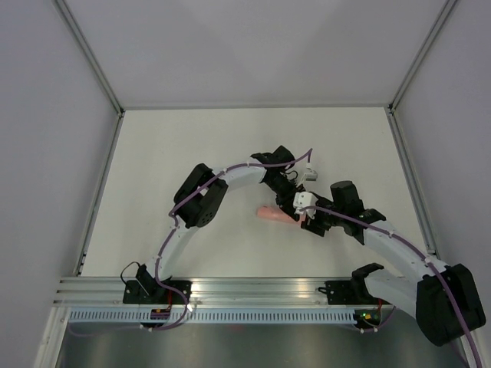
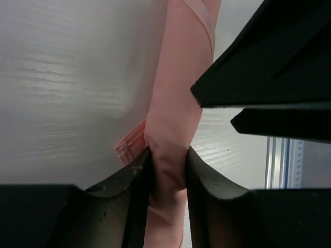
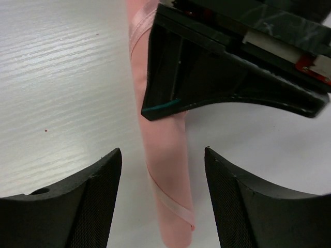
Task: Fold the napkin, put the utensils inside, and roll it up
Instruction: Roll the napkin with the utensil
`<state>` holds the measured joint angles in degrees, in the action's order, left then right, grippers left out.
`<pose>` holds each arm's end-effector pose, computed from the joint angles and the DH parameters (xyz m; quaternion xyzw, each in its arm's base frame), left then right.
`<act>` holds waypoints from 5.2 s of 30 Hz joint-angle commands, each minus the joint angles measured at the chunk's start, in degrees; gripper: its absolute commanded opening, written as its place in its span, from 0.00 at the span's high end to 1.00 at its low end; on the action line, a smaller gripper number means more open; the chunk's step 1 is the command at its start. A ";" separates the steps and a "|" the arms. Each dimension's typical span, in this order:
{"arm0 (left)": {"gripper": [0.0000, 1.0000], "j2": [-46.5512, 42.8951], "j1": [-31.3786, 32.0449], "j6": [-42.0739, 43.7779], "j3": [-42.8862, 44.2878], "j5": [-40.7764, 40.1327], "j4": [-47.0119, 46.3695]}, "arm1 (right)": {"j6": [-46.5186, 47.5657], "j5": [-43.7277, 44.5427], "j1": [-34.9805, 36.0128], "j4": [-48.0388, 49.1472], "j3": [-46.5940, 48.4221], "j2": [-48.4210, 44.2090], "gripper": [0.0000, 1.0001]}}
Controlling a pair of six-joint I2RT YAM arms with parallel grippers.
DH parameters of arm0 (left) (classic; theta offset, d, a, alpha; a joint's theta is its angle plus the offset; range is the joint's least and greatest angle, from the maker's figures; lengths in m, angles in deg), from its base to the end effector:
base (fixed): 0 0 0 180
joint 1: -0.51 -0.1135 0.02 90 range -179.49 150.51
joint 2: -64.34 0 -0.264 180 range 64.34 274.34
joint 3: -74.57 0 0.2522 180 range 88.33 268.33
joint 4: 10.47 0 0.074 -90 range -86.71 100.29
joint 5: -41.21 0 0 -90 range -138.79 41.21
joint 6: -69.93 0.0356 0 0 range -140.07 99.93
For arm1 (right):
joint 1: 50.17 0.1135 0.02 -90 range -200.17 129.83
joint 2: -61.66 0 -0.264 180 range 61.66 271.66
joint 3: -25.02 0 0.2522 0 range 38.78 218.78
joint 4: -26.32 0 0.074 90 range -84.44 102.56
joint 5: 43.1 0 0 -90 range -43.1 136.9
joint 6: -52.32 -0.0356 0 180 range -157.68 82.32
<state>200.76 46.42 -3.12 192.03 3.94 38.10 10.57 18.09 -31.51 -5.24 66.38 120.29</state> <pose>0.3180 -0.3690 0.1252 0.5321 0.7048 -0.4654 0.0601 0.1770 0.0779 0.1849 -0.5728 0.7083 0.1382 0.3887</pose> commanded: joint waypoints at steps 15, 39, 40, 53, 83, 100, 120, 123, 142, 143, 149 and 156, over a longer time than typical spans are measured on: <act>0.56 5.88 -0.03 -1.48 2.65 -1.58 9.14 | -1.84 12.73 10.17 11.65 -1.75 10.62 0.42; 0.46 -12.21 -11.01 -23.88 -3.76 -18.44 -12.29 | -10.27 12.64 10.09 0.49 9.49 24.15 0.72; 0.46 -13.54 -12.24 -26.16 -5.68 -18.89 -13.09 | -10.72 12.99 10.00 0.31 10.10 25.64 0.72; 0.46 -30.86 -15.24 -38.39 -26.52 -32.87 -22.49 | -26.25 10.71 4.38 -6.89 31.00 46.39 0.73; 0.46 -37.12 -15.24 -48.67 -41.12 -40.24 -36.63 | -68.28 4.04 -1.87 3.47 51.60 69.07 0.73; 0.59 -14.61 -15.24 -57.91 -23.99 -54.66 -36.04 | -75.67 0.78 -1.26 10.07 46.94 66.09 0.73; 0.60 -7.49 -15.15 -54.30 -12.56 -54.84 -29.27 | -76.29 -4.66 0.51 9.19 49.31 65.38 0.58; 0.60 -7.13 -15.15 -54.22 -12.21 -54.66 -28.66 | -75.85 -4.93 0.51 8.40 50.10 64.86 0.57; 0.61 -6.43 -14.97 -54.21 -11.77 -53.78 -28.30 | -73.12 -4.93 -0.46 2.78 54.32 63.45 0.50; 0.61 -6.43 -14.97 -54.13 -11.77 -53.78 -28.39 | -72.95 -4.84 -0.46 2.51 54.41 63.27 0.48; 0.61 -6.08 -14.97 -54.30 -11.59 -53.43 -28.48 | -71.37 -4.14 -0.72 -0.12 56.07 63.01 0.43; 0.59 -6.43 -14.97 -54.13 -11.77 -52.99 -28.92 | -70.22 -3.17 -1.43 -1.36 56.34 62.40 0.43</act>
<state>192.59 31.12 -58.18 178.98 -49.93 7.52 -59.81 12.21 -32.28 -2.53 121.39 184.60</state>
